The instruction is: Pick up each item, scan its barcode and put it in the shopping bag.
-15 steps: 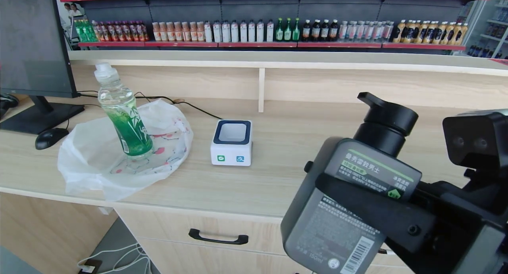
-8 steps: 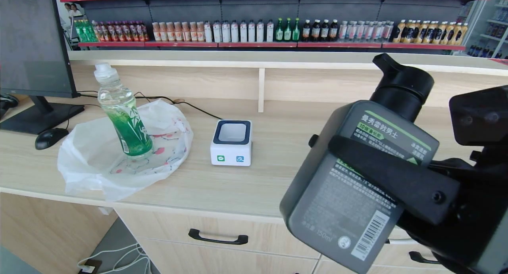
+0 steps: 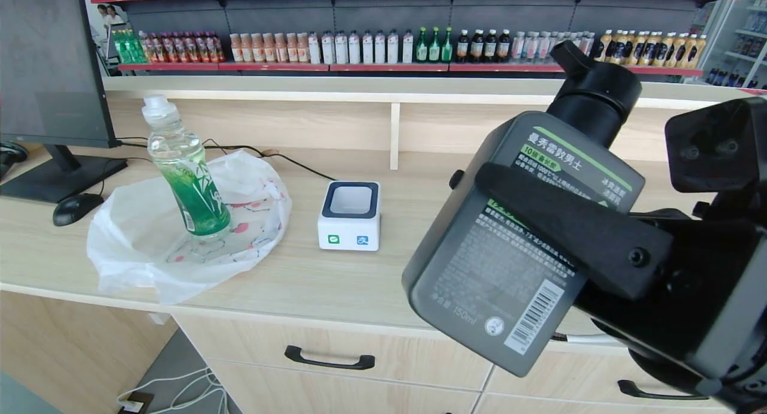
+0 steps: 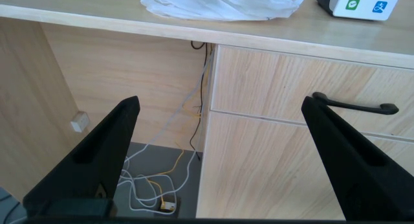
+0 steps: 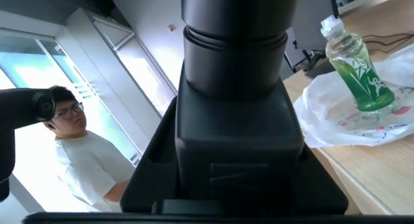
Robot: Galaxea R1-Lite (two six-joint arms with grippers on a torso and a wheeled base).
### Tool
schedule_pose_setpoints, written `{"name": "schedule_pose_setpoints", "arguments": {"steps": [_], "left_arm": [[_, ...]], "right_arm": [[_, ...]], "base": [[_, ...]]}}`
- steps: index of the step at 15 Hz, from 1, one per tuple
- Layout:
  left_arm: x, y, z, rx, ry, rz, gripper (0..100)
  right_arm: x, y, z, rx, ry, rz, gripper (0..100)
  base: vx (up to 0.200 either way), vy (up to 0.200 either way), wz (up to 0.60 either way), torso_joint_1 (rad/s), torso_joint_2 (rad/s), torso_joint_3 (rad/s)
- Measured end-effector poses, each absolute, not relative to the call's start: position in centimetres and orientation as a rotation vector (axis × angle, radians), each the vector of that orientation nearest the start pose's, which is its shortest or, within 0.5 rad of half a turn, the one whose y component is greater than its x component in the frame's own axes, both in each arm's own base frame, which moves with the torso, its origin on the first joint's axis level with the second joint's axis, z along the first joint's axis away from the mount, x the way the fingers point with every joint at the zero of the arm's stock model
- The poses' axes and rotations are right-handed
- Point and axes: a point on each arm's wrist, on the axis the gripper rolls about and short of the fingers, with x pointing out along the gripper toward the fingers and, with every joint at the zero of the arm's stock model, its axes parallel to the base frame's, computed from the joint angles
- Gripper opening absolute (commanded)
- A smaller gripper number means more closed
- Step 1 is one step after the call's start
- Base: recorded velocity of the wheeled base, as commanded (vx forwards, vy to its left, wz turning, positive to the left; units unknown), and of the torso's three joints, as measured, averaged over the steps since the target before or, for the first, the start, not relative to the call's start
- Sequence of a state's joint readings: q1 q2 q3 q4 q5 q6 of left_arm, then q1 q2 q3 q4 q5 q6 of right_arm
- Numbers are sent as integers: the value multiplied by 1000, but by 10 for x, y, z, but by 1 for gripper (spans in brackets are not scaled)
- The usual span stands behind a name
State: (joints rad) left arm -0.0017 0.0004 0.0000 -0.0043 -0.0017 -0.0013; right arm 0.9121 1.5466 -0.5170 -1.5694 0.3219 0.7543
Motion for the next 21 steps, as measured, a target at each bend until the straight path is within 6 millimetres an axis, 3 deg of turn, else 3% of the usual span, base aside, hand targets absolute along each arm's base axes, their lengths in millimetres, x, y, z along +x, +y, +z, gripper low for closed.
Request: {"name": "schedule_pose_setpoints", "arguments": {"steps": [7, 14, 18, 21], "left_arm": [[-23, 0, 76, -1, -4, -3, 100], [-23, 0, 76, -1, -4, -3, 100], [-23, 0, 76, -2, -3, -3, 100], [-23, 0, 76, -1, -4, -3, 100]], "right_arm": [[136, 189, 243, 767, -107, 1361, 0], [162, 177, 235, 443, -195, 1171, 0], [191, 137, 241, 258, -257, 937, 0], [206, 106, 244, 73, -346, 652, 0]], "base": [[0, 0, 0, 0, 0, 0], [0, 0, 0, 0, 0, 0], [0, 0, 0, 0, 0, 0], [0, 0, 0, 0, 0, 0]]}}
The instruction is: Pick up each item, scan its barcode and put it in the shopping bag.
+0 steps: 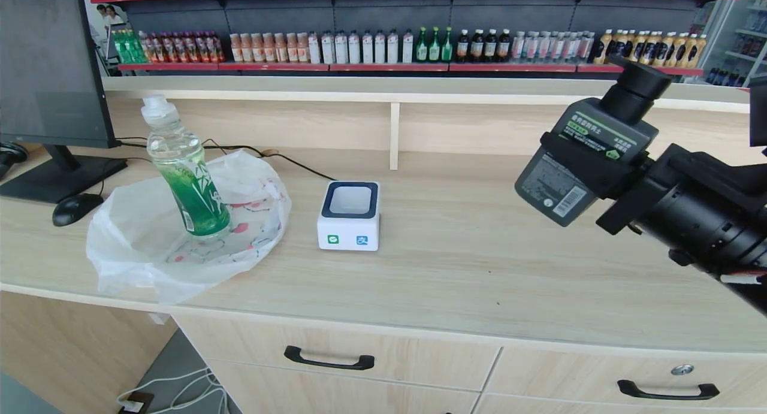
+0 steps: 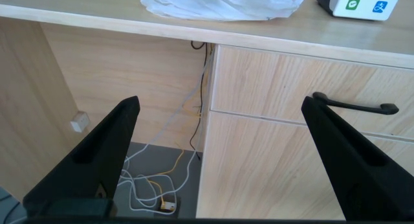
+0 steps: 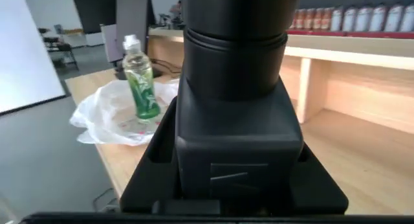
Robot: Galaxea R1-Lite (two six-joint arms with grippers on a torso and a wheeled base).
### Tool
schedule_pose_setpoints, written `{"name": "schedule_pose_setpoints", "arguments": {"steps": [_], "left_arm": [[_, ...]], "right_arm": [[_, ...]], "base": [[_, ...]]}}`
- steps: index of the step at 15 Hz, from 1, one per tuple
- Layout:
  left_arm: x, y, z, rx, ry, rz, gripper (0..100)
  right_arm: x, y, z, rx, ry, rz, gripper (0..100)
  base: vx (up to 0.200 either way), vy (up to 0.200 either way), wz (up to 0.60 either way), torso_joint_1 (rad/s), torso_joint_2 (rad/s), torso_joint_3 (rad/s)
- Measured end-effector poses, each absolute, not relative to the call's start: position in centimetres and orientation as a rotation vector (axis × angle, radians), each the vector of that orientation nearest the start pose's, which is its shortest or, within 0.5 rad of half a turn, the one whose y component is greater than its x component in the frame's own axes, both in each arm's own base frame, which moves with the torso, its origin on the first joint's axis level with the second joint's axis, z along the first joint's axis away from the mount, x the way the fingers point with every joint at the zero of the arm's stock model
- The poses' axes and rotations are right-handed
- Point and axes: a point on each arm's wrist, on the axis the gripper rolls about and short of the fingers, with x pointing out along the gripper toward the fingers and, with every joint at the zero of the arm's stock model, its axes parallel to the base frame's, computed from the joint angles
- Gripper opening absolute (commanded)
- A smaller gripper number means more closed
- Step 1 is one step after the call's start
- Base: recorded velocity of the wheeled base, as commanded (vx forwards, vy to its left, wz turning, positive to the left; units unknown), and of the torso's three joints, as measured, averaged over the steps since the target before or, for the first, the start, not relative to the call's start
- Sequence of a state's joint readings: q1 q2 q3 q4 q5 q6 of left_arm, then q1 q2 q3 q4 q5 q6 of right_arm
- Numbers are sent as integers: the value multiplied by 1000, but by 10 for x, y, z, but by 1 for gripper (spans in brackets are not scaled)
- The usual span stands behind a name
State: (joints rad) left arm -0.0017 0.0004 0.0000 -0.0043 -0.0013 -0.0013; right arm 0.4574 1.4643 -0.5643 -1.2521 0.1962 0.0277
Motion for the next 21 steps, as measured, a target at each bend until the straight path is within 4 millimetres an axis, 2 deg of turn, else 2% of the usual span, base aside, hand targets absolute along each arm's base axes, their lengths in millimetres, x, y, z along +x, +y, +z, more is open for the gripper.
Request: {"name": "schedule_pose_setpoints", "arguments": {"steps": [3, 7, 11, 14, 16, 18, 21], "left_arm": [[-23, 0, 76, 3, -3, -3, 100], [-23, 0, 76, 0, -4, -3, 100], [-23, 0, 76, 0, -4, -3, 100], [-23, 0, 76, 0, -4, -3, 100], [-23, 0, 76, -1, -3, -3, 100], [-23, 0, 76, -1, -4, -3, 100], [-23, 0, 76, 1, -3, -3, 100]], "right_arm": [[205, 87, 232, -43, -352, 481, 0], [183, 59, 208, -88, -299, 383, 0], [181, 53, 207, -64, -291, 358, 0], [189, 50, 198, -36, -247, 331, 0], [202, 32, 191, -57, -218, 209, 0], [222, 15, 193, -72, -222, 112, 0], [241, 6, 192, -73, -221, 67, 0]], "base": [[0, 0, 0, 0, 0, 0], [0, 0, 0, 0, 0, 0], [0, 0, 0, 0, 0, 0], [0, 0, 0, 0, 0, 0], [0, 0, 0, 0, 0, 0], [-200, 0, 0, 2, 2, 5], [-67, 0, 0, 9, 1, -1]]}}
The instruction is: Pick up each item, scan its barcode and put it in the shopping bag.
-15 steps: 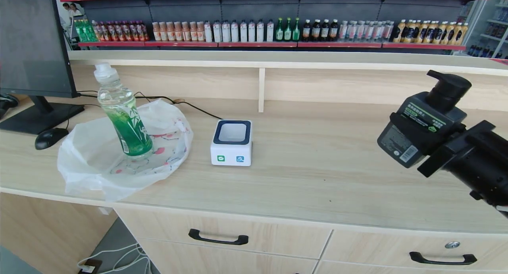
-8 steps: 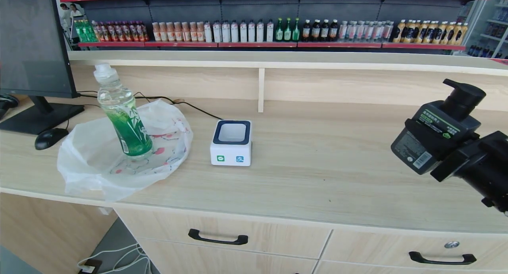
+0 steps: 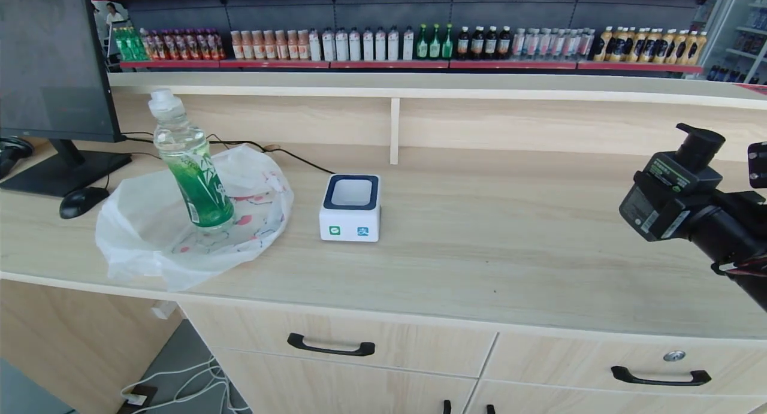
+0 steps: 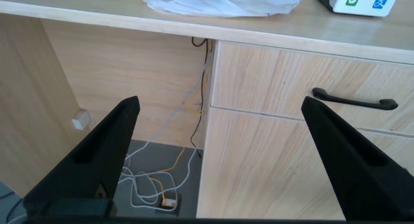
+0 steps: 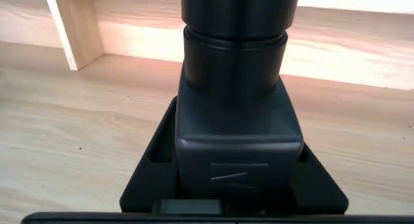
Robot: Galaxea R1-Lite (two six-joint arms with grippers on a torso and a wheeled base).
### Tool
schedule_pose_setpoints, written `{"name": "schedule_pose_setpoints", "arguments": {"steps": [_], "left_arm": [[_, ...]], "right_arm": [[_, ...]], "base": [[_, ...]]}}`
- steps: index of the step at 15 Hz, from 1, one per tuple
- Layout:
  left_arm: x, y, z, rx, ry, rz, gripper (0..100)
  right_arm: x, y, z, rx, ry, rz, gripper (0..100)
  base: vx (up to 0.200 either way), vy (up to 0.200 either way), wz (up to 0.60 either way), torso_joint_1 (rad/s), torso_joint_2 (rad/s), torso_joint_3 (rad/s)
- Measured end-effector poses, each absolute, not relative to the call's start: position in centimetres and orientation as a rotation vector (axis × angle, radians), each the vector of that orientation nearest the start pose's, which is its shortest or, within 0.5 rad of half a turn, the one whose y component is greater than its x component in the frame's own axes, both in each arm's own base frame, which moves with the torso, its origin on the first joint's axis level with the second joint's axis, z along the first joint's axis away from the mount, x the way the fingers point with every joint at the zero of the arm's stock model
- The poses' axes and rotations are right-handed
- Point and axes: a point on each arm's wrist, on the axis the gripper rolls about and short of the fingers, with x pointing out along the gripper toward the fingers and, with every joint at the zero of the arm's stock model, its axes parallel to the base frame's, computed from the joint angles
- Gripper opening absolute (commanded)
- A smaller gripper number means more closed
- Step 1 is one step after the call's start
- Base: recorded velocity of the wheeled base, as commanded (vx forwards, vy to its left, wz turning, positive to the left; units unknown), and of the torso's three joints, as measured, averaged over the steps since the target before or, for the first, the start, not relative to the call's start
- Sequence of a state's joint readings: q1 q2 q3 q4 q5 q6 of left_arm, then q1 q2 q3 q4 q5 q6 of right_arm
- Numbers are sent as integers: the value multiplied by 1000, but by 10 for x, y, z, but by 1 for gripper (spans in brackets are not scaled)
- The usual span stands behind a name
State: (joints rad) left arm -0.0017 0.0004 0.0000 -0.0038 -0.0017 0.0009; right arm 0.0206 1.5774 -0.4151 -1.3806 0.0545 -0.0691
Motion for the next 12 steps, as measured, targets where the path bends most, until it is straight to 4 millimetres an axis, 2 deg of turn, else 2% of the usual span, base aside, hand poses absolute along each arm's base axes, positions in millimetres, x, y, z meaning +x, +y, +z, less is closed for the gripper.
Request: {"name": "schedule_pose_setpoints", "arguments": {"steps": [1, 4, 8, 12], "left_arm": [[-23, 0, 76, 1, -3, -3, 100], [-23, 0, 76, 1, -4, -3, 100], [-23, 0, 76, -1, -3, -4, 100], [-23, 0, 76, -1, -3, -3, 100]], "right_arm": [[244, 6, 192, -72, -221, 68, 0], [248, 6, 193, -79, -228, 103, 0], [230, 17, 206, -102, -323, 146, 0], [226, 19, 206, -100, -333, 139, 0]], "base": [[0, 0, 0, 0, 0, 0], [0, 200, 0, 6, 1, 2], [0, 200, 0, 6, 4, 0], [0, 200, 0, 4, 2, 1]]}}
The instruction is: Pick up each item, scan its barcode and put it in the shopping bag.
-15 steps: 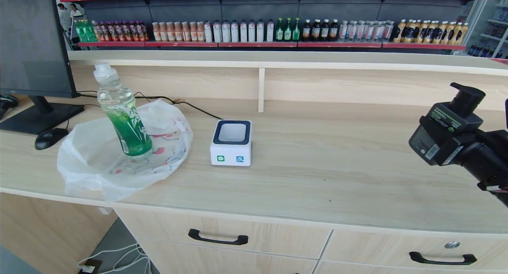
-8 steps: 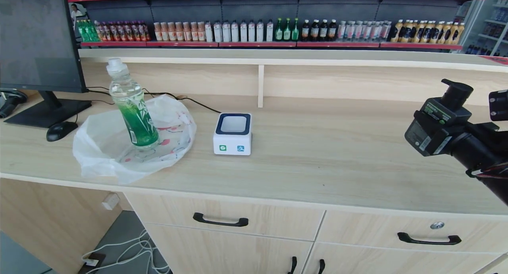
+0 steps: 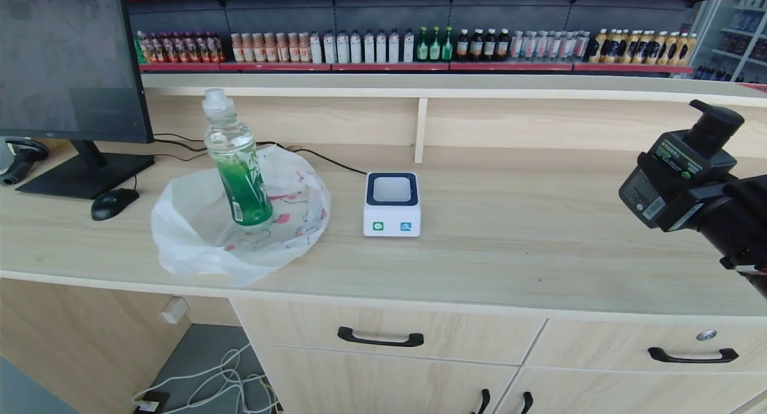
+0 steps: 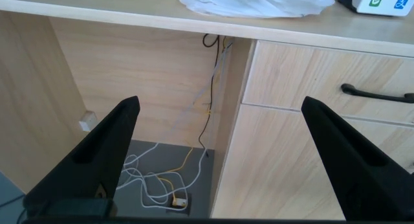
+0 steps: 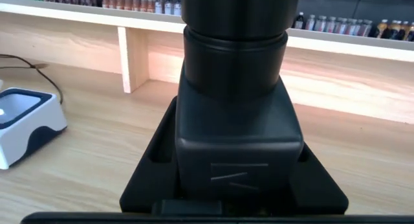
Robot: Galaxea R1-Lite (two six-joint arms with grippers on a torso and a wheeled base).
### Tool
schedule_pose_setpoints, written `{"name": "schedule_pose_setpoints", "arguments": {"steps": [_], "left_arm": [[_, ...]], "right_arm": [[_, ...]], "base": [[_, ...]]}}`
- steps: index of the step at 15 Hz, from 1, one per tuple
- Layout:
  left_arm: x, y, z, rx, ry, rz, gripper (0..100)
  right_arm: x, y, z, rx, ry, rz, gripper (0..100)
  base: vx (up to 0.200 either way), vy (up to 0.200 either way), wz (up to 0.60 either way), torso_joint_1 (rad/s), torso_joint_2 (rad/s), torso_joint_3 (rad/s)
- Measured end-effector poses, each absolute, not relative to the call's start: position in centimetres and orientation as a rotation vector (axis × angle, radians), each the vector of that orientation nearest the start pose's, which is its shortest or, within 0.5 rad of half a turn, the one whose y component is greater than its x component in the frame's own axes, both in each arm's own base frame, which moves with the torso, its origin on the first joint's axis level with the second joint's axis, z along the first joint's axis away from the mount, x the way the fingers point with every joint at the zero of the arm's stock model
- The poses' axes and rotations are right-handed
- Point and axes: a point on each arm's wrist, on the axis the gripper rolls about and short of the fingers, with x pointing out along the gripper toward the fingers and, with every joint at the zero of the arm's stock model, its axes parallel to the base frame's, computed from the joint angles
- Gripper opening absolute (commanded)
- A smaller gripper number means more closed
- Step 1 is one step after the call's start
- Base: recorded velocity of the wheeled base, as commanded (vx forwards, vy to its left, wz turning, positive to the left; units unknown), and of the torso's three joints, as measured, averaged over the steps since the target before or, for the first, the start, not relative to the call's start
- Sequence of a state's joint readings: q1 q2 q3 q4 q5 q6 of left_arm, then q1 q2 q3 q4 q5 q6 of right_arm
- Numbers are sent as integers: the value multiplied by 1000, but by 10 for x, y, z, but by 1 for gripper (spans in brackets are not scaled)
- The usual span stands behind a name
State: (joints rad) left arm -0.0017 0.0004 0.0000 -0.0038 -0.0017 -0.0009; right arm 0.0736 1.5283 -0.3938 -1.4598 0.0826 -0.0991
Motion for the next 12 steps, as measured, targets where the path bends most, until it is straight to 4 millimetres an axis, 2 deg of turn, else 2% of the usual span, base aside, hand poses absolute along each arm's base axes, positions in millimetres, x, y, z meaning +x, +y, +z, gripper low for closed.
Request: {"name": "schedule_pose_setpoints", "arguments": {"steps": [3, 7, 12], "left_arm": [[-23, 0, 76, -1, -4, -3, 100], [-23, 0, 76, -2, -4, -4, 100], [-23, 0, 76, -2, -3, -3, 100]], "right_arm": [[225, 19, 206, -100, -333, 139, 0], [225, 31, 212, -88, -347, 192, 0], [217, 30, 210, -73, -354, 163, 0]], "base": [[0, 200, 0, 2, 4, 2], [0, 200, 0, 6, 1, 0], [0, 200, 0, 1, 2, 1]]}}
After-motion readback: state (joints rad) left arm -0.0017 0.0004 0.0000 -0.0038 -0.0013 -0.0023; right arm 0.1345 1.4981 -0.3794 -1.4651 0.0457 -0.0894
